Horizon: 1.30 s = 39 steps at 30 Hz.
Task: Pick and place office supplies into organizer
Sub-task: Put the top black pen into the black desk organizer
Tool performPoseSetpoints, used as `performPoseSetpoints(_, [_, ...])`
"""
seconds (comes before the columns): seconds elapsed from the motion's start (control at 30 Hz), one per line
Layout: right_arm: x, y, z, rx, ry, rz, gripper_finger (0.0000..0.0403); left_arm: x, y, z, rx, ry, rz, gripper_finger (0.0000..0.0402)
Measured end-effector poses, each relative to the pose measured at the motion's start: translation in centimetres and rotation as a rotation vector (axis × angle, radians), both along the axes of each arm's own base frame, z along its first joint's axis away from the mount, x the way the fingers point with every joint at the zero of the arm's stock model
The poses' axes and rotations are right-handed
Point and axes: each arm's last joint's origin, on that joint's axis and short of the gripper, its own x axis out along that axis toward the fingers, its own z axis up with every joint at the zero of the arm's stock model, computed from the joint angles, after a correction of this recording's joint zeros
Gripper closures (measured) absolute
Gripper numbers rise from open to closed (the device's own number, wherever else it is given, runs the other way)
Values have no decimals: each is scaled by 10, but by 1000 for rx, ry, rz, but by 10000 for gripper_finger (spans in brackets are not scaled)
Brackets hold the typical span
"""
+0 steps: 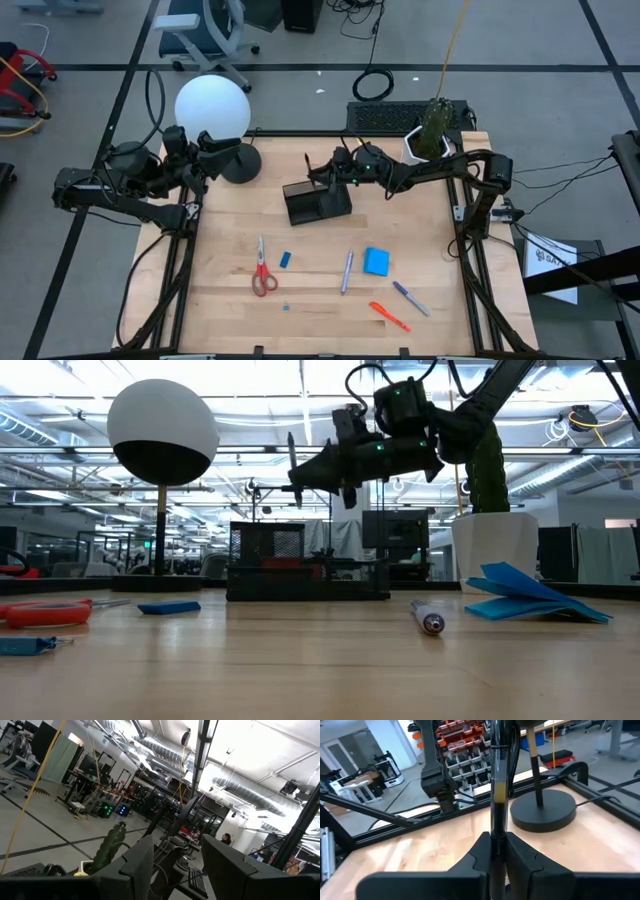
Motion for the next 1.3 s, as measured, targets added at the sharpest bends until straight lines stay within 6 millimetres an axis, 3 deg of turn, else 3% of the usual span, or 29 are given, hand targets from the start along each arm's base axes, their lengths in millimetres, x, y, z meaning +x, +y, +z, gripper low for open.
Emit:
performPoseSetpoints(0.43, [15,-8,-21,26,-51,-3,379,0,0,0,1,0,0,231])
performPoseSetpoints(0.73, [22,-5,-21,25,-46,26,377,0,0,0,-45,-17,-15,231])
performPoseSetpoints(1.3, [22,0,-30,-3,39,45,313,0,0,0,-1,-1,-1,231])
